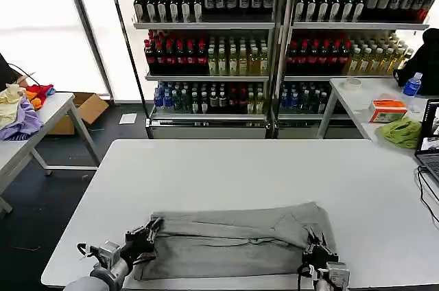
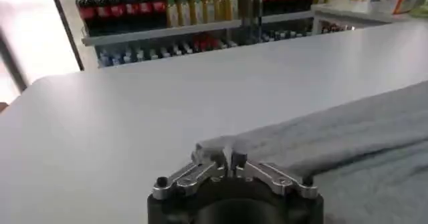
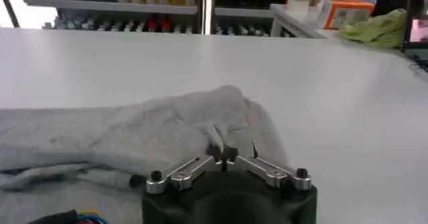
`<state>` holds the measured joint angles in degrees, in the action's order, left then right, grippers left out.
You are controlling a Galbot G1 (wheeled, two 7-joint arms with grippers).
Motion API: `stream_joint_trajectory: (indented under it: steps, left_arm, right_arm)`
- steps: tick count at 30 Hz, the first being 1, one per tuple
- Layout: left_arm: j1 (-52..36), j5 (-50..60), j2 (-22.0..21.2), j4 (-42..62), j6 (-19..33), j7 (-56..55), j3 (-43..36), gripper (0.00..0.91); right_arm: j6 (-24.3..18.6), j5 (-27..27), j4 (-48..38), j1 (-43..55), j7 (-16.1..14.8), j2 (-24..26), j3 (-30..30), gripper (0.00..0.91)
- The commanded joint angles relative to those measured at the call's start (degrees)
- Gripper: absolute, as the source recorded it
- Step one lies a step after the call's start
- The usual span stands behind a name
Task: Fold and organize the clothes.
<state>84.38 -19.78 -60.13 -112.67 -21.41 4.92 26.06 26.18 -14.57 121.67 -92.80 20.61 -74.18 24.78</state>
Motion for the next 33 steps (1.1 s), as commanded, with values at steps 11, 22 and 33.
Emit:
stream_joint_trajectory:
  steps: [11, 22, 33]
  left_arm:
    - [1.4, -0.45, -5.9, -6.23, -1.87, -4.64, 4.69, 0.907]
    - [3.37, -2.77, -11.67, -5.53, -3.42, -6.48, 3.66, 0.907]
    - [4.38, -2.75, -13.13, -4.11, -3.53, -5.7, 3.49, 0.907]
  right_arm:
    - [-0.12, -0.39, 10.92, -0.53, 0.85, 1.36, 6.74, 0.907]
    - [-0.53, -1.49, 10.44, 0.87, 1.17, 2.14, 7.01, 0.907]
    - [-0.35, -1.8, 10.12, 1.76, 1.18, 2.81, 6.7, 0.907]
